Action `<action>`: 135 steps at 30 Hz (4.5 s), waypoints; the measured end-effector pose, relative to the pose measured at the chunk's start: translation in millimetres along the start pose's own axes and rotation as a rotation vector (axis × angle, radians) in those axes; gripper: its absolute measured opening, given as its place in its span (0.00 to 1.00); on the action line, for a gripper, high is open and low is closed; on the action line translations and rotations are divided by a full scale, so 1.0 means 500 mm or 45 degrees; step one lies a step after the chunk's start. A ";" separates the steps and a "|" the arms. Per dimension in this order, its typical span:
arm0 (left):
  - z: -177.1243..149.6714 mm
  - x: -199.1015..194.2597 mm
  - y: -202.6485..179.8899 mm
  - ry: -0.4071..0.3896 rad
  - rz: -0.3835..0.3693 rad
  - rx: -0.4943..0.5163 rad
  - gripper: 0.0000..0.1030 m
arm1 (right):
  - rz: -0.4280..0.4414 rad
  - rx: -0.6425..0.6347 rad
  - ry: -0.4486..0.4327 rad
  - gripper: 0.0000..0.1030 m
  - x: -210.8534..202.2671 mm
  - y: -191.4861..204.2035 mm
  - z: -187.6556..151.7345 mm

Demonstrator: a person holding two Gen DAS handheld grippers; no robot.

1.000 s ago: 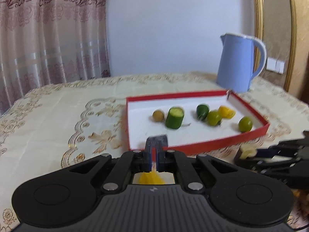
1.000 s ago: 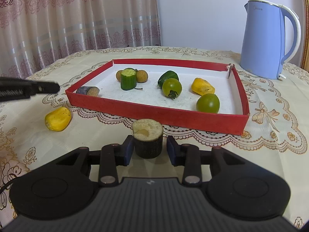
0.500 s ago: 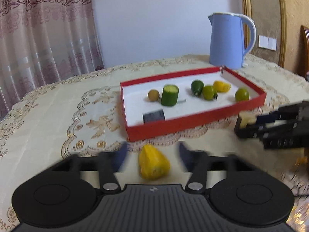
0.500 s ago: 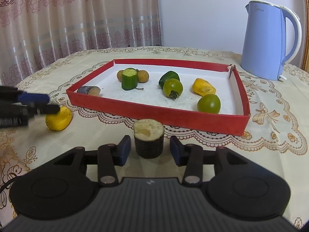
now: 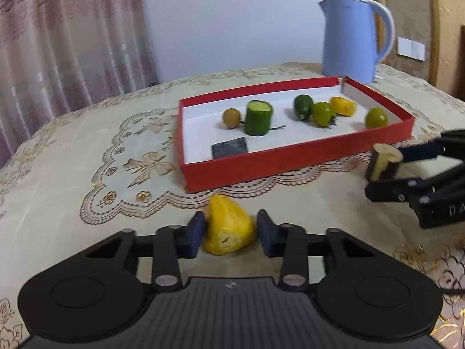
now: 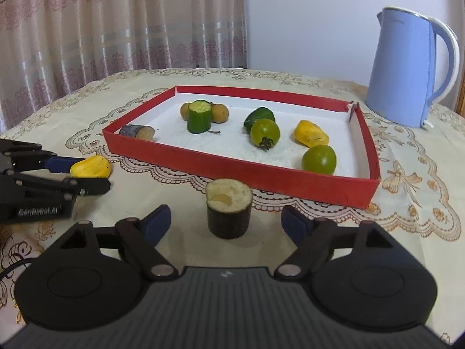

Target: Organize fruits

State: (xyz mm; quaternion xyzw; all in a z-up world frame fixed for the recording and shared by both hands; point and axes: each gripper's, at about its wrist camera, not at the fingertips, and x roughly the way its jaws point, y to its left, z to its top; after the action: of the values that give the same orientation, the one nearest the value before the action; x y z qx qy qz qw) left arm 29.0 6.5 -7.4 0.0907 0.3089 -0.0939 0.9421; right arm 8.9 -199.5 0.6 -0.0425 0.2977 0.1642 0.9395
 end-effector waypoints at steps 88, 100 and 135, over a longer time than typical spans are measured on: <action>0.091 0.045 0.051 -0.106 0.220 -0.286 0.79 | -0.174 0.166 -0.223 0.41 0.060 -0.098 0.097; 0.083 0.054 0.066 -0.114 0.348 -0.283 0.83 | -0.176 0.075 -0.319 0.84 -0.031 -0.023 0.061; 0.078 0.026 0.047 -0.143 0.306 -0.265 0.89 | -0.226 0.129 -0.131 1.00 -0.041 -0.012 -0.013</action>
State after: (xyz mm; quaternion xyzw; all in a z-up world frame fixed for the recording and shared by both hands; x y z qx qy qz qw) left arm 66.6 18.9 18.5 0.0234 0.2510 0.0470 0.9666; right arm -8.6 -212.2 6.9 -0.0126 0.2522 0.0671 0.9653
